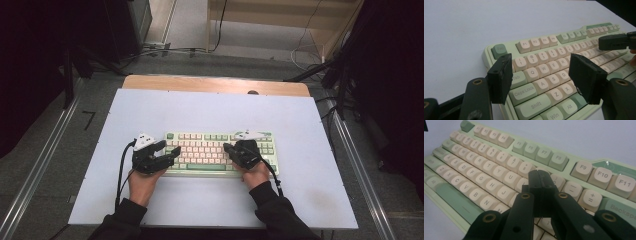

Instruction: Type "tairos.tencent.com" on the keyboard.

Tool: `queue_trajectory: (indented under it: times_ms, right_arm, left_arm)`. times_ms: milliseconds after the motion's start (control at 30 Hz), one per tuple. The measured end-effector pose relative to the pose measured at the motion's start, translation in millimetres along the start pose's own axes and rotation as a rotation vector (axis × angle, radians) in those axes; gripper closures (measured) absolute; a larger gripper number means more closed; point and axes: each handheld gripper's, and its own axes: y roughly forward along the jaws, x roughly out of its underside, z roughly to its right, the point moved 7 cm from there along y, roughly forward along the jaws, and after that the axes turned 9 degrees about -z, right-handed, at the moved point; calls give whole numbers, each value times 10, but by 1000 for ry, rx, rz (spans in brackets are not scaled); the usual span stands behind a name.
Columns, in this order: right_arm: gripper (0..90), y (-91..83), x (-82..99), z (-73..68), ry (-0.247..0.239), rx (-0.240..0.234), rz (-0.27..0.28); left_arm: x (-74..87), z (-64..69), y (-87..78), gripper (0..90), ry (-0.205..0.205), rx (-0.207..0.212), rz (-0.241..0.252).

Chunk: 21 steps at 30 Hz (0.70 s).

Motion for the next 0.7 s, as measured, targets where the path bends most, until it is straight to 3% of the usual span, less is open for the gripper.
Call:
queue_trajectory:
  times_ms: [700]
  right_arm:
    - [877, 53, -2, -11, 13, 9, -57]
  left_arm:
    - [7, 8, 13, 361, 2, 4, -6]
